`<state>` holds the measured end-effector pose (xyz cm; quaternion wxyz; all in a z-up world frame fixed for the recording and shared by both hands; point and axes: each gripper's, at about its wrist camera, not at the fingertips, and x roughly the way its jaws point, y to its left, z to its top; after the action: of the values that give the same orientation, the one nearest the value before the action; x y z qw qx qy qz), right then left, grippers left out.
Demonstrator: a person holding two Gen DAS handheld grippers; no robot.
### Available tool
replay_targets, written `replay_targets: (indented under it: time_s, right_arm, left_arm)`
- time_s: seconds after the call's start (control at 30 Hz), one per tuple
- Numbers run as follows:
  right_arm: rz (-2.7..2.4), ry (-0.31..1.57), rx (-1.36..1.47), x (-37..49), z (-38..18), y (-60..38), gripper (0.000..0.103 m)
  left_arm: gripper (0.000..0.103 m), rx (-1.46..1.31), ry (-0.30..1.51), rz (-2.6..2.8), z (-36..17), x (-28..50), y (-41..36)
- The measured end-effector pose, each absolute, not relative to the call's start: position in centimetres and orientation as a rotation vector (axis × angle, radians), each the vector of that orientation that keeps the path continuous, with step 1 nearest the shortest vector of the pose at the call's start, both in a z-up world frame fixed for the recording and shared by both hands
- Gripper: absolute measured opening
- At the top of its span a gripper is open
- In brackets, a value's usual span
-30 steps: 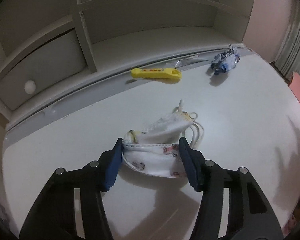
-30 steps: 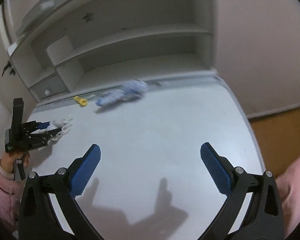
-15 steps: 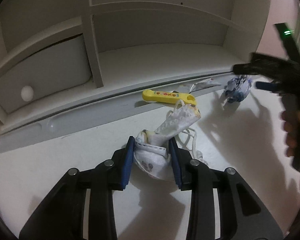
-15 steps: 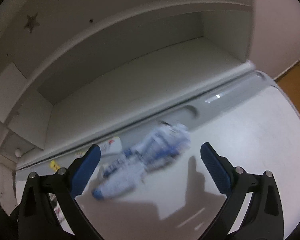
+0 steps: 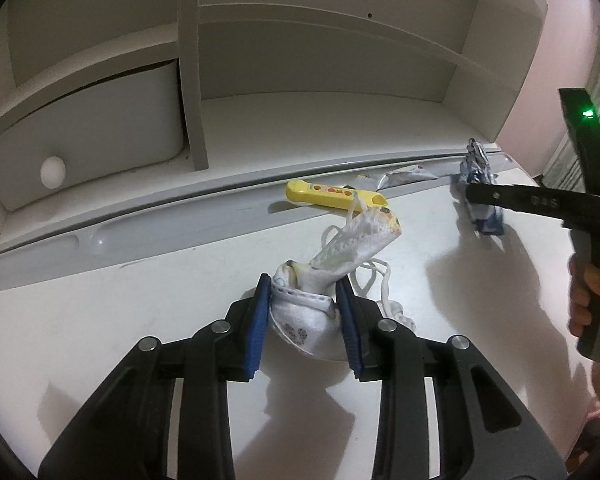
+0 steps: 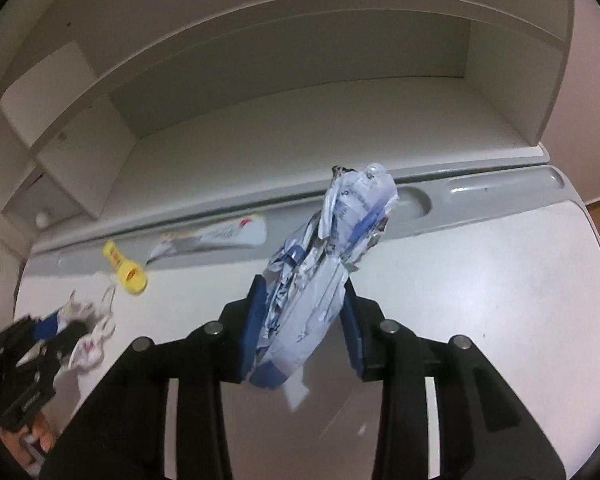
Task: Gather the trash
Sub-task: 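Grasp the blue-white wrapper with the right tool while the left tool grasps the white mask, then carry the wrapper and mask over the black bin and open both tools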
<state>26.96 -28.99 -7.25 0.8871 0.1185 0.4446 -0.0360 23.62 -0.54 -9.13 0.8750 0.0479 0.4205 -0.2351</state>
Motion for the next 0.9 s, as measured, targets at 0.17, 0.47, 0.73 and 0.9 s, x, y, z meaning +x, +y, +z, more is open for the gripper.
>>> replay_targets:
  time_s: [0.17, 0.47, 0.73, 0.9]
  right_arm:
    - [-0.063, 0.895, 0.246, 24.1, -5.7, -29.1, 0.035]
    - [-0.086, 0.813, 0.301, 17.6, -3.1, -32.1, 0.035]
    - [-0.186, 0.692, 0.378, 6.4, -0.4, -39.4, 0.035]
    - [-0.32, 0.632, 0.418, -4.2, -0.2, -45.7, 0.035]
  left_arm:
    - [0.03, 0.109, 0.864, -0.492, -8.1, 23.8, -2.6]
    - [0.029, 0.163, 0.799, -0.529, -4.0, 20.1, -5.8]
    - [0.029, 0.268, 0.751, -0.665, -0.9, 13.9, -14.8]
    - [0.029, 0.335, 0.745, -0.827, -1.1, 8.0, -23.3]
